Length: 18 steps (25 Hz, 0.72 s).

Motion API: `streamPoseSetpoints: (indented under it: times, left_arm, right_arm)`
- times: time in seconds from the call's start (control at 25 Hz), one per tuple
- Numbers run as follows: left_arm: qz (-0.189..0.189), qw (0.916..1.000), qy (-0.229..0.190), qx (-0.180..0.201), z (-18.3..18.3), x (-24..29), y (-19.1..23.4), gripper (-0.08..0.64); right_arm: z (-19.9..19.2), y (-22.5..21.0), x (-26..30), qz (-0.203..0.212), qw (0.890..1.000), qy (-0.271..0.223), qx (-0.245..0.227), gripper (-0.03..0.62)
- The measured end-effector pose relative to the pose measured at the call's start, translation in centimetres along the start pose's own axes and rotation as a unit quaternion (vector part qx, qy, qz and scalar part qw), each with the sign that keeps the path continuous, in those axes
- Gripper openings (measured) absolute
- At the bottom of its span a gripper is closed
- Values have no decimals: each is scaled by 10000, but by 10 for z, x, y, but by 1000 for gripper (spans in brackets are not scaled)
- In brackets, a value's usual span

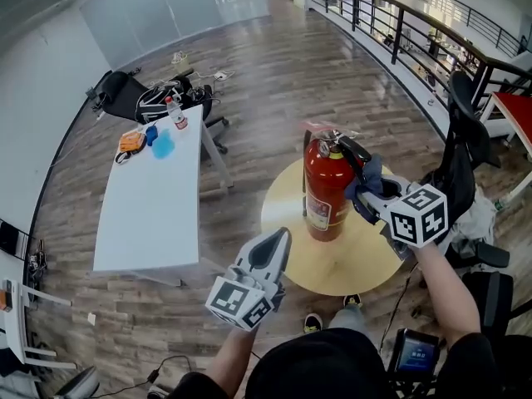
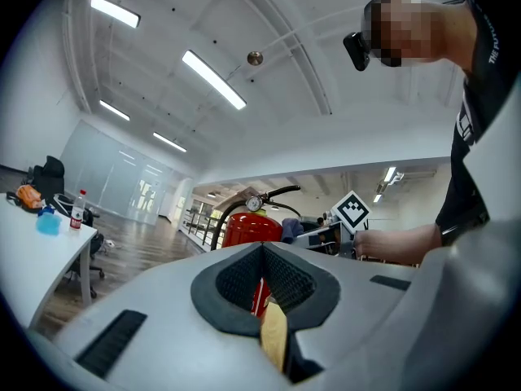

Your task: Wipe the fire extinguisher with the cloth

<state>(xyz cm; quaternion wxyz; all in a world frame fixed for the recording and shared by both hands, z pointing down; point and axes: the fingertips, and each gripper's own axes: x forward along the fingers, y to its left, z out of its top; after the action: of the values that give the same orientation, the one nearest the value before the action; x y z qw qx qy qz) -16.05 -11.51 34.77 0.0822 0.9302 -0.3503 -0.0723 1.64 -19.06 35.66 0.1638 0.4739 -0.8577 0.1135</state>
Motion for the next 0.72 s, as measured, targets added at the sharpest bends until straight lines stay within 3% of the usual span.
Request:
streamPoseSetpoints:
  times: [0.08,0.24,0.36,0.44,0.6,0.72]
  left_arm:
    - [30,10000,3,8,0,3,1,23]
    - [79,10000,56,10,-1,7,0,23]
    - [135,9998,137,10,-4,11,1,23]
    - [182,9997,188,1,-8,15,1,23]
    - [298,9993,215,-37,-11,23,4,23]
    - [266,9991,320,-29,-17,35,1,23]
  right_arm:
    - [-17,5,10,65,9995,182,-245,121]
    - [-96,11,42,85,9952,947,-214,121]
    - [-155,11,63,204,9857,1649,-286,121]
    - [-171,10,69,233,9807,1869,-531,121]
    - [-115,1,51,254,9883,1294,-768,121]
    - [-40,-3,22,250,9854,659,-1552,121]
